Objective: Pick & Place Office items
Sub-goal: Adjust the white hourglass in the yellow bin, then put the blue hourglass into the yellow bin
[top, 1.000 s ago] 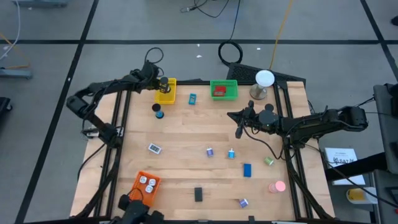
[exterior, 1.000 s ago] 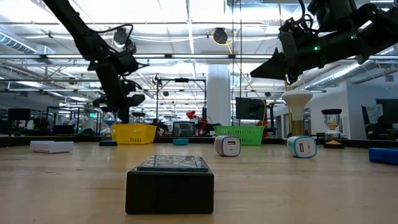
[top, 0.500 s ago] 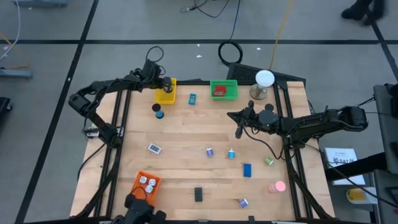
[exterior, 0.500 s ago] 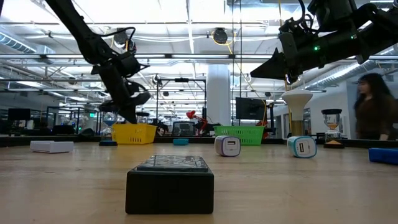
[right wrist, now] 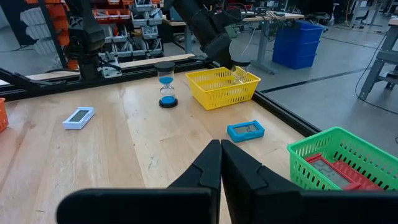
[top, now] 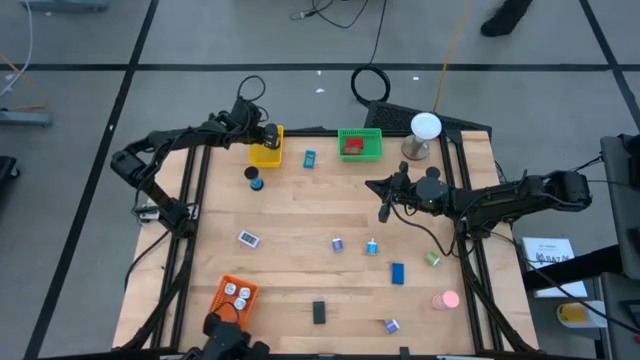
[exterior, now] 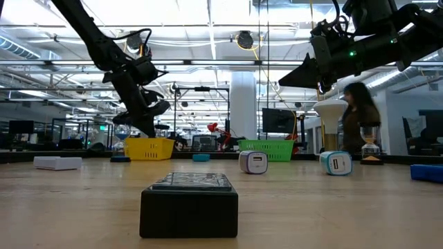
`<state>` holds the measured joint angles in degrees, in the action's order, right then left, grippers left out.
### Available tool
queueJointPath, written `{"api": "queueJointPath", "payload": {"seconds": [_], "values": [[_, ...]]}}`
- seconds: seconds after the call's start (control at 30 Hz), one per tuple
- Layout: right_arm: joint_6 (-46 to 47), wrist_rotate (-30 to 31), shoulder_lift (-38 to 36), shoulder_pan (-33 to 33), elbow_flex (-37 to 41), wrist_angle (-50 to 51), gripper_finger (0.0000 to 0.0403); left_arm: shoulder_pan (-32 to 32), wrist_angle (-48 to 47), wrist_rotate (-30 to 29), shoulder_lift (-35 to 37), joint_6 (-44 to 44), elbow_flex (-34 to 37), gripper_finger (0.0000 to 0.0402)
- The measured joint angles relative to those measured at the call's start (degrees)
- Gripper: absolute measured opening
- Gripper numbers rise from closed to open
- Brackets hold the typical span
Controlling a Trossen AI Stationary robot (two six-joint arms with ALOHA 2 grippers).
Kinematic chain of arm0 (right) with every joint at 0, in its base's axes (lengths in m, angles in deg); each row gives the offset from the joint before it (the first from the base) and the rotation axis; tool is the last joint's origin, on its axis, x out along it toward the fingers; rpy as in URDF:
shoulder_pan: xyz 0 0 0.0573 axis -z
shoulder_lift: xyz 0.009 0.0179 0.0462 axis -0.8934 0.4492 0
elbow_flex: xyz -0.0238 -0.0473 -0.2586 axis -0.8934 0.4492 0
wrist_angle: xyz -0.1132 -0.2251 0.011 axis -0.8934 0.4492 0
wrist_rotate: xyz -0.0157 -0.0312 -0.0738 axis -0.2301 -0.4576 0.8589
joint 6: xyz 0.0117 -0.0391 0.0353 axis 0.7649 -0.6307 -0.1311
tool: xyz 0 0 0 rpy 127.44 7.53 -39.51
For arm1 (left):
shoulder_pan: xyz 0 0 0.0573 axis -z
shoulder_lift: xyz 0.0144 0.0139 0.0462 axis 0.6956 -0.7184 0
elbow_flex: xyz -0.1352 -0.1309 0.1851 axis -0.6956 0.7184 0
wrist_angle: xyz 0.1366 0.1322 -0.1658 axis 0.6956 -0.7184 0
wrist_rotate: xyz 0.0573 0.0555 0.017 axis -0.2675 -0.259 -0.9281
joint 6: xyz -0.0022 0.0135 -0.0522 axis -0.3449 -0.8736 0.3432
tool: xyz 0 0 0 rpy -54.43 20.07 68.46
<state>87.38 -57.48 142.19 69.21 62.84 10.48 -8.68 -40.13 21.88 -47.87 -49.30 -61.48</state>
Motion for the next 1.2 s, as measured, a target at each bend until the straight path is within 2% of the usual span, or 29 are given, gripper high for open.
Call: {"api": "queueJointPath", "payload": {"seconds": [0.47, 0.63, 0.87, 0.97, 1.1, 1.2], "values": [[0.0, 0.0, 0.0, 0.0, 0.0, 0.0, 0.0002, 0.7, -0.3, 0.0, 0.2, -1.5, 0.0, 0.0010], [-0.1, 0.0, 0.0, 0.0, 0.0, 0.0, 0.0002, 0.7, -3.9, -2.0, 3.1, -3.7, 0.0, 0.0010], [-0.2, 0.0, 0.0, 0.0, 0.0, 0.0, 0.0002, 0.7, -12.9, -3.2, 12.4, -6.5, 0.0, 0.0010], [-0.2, 0.0, 0.0, 0.0, 0.0, 0.0, 0.0002, 1.4, -19.9, -1.2, 18.0, -10.7, 0.0, 0.0010], [-0.1, 0.0, 0.0, 0.0, 0.0, 0.0, 0.0002, 4.3, -31.7, 3.5, 25.8, -14.3, 0.0, 0.0010], [0.0, 0.0, 0.0, 0.0, 0.0, 0.0, 0.0002, 8.4, -38.6, 3.0, 30.2, -13.4, 0.0, 0.0011]]}}
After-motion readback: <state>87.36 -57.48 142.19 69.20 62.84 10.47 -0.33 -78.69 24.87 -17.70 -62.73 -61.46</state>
